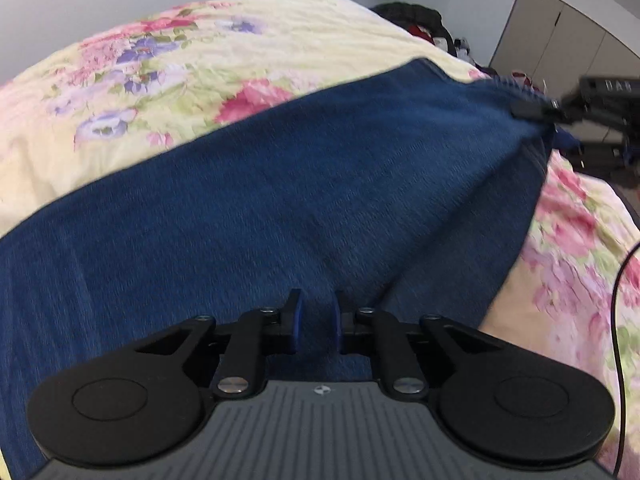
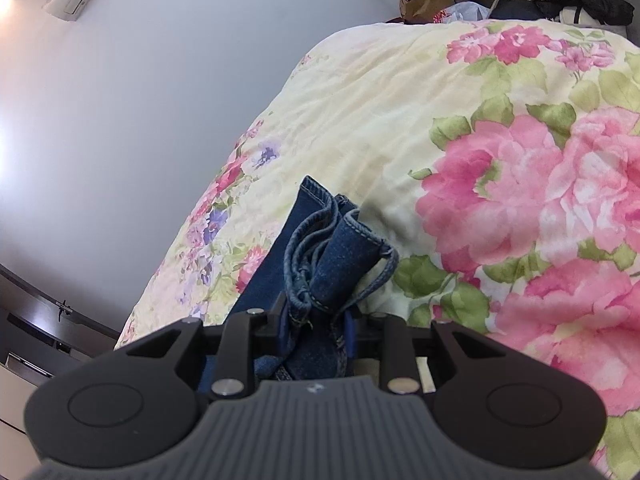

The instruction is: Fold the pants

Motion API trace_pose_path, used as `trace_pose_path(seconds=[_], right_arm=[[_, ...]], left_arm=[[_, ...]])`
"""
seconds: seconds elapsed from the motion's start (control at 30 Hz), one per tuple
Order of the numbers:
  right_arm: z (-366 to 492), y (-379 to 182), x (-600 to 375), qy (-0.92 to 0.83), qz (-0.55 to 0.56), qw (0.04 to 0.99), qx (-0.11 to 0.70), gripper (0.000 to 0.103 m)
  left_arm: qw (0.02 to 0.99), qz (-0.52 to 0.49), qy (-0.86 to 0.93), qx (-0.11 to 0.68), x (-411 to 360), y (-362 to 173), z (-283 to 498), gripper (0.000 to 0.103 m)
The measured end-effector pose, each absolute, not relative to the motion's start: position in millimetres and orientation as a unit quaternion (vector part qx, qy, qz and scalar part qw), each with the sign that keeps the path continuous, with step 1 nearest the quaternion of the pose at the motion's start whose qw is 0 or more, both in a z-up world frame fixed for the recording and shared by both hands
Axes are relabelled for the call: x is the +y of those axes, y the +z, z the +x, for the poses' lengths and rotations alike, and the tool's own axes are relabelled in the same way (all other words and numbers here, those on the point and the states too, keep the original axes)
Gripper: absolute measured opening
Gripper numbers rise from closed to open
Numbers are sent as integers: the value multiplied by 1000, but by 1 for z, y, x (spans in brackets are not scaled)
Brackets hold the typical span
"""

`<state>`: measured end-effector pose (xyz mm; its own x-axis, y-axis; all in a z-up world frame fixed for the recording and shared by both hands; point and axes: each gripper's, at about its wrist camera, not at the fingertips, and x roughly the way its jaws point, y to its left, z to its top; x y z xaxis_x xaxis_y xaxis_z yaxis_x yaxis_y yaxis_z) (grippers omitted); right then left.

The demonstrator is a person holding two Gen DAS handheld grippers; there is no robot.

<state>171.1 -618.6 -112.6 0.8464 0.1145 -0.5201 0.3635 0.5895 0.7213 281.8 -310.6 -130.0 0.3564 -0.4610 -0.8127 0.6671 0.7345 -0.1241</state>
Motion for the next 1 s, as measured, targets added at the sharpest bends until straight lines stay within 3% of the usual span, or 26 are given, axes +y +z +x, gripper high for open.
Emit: trace_pose_path(seconds=[0.33, 0.63, 0.83, 1.0], right_arm=[[177, -36, -549, -51, 336, 910, 239, 17], [206, 17, -434, -7, 238, 943, 232, 16], [241, 9, -341, 44, 205, 943, 259, 16], [270, -41, -267, 97, 189, 922, 325, 14]], left_arm=[[857, 92, -290, 415, -200, -49, 286, 16], [893, 62, -184, 407, -74, -17, 296, 16], [895, 32, -164, 413, -17, -24, 296, 16], [886, 5, -168, 431, 2, -47, 300, 16]])
